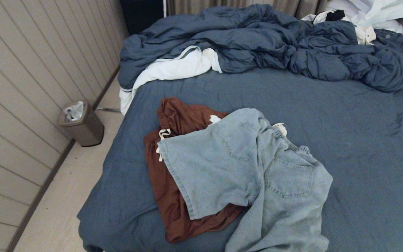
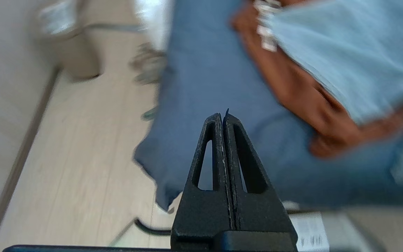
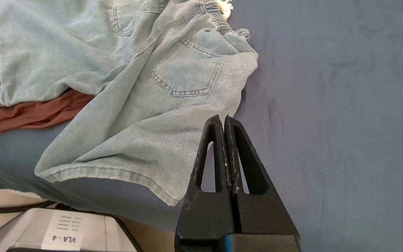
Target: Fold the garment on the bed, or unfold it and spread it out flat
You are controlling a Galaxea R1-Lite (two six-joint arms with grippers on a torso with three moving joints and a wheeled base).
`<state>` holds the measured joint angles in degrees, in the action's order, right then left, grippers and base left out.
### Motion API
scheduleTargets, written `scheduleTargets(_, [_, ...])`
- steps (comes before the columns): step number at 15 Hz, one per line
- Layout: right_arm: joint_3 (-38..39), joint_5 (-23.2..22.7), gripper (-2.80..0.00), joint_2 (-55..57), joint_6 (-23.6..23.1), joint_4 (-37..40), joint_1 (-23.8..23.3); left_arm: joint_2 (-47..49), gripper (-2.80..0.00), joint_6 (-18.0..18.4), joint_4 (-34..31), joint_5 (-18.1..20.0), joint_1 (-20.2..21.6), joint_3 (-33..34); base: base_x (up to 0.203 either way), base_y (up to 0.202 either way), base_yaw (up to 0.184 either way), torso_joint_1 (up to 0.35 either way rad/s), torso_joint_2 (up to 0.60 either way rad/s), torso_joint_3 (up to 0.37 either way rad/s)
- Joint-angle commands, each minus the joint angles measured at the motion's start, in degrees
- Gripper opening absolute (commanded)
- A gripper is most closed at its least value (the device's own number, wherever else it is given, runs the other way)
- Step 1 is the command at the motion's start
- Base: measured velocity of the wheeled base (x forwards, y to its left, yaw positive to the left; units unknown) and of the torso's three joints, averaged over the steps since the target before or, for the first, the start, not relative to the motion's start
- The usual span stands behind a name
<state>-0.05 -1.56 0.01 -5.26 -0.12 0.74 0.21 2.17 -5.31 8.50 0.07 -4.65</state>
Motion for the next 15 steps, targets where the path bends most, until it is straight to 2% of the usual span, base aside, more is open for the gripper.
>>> scheduleTargets(1, [0.0,0.1,-2.80,0.0,1.6,0.2,0.0,-0.1,-2.80,0.3,0.1,1.7,0.0,-0.1,0.000,0.000,0.000,0.000,0.00,0.000])
scheduleTargets(2, [0.0,0.4,-2.80,0.0,3.0,0.2,0.0,-0.1,-2.80,-0.7,0.0,2.7,0.0,-0.1,0.000,0.000,0.000,0.000,0.00,0.000])
scheduleTargets(3, [0.0,0.7,-2.80,0.0,3.2,0.1,0.0,-0.1,-2.80,-3.3,0.0,2.8,0.0,-0.1,0.000,0.000,0.000,0.000,0.00,0.000])
scheduleTargets(4, [0.0,0.7,-2.80,0.0,3.2,0.1,0.0,-0.1,-2.80,-5.9,0.1,1.3,0.0,-0.1,0.000,0.000,0.000,0.000,0.00,0.000])
scheduleTargets(5, [0.0,0.8,-2.80,0.0,3.2,0.1,0.0,0.0,-2.80,-6.6,0.0,-2.9,0.0,-0.2,0.000,0.000,0.000,0.000,0.00,0.000])
scheduleTargets(6, [0.0,0.8,-2.80,0.0,3.2,0.0,0.0,-0.1,-2.80,-6.0,0.2,-8.3,0.0,0.1,0.000,0.000,0.000,0.000,0.00,0.000])
scheduleTargets(7, [0.0,0.7,-2.80,0.0,3.1,0.1,0.0,0.0,-2.80,-4.3,1.0,-12.1,0.0,1.1,0.000,0.000,0.000,0.000,0.00,0.000])
scheduleTargets(8, [0.0,0.7,-2.80,0.0,3.1,0.1,0.0,0.0,-2.80,-3.1,2.0,-11.3,0.0,2.4,0.000,0.000,0.000,0.000,0.00,0.000])
scheduleTargets(9, [0.0,0.7,-2.80,0.0,3.1,0.1,0.0,-0.1,-2.80,-2.2,3.5,-8.0,0.0,4.3,0.000,0.000,0.000,0.000,0.00,0.000])
scheduleTargets(10, [0.0,0.7,-2.80,0.0,3.2,0.1,0.0,-0.1,-2.80,-2.2,5.5,-7.7,-0.1,4.6,0.000,0.000,0.000,0.000,0.00,0.000])
scheduleTargets(13, [0.0,0.7,-2.80,0.0,3.2,0.1,0.0,-0.2,-2.80,-7.7,5.9,-9.2,-0.1,4.6,0.000,0.000,0.000,0.000,0.00,0.000])
scheduleTargets(15, [0.0,0.7,-2.80,0.0,3.2,0.1,0.0,-0.2,-2.80,-8.4,6.0,-9.4,-0.1,4.6,0.000,0.000,0.000,0.000,0.00,0.000])
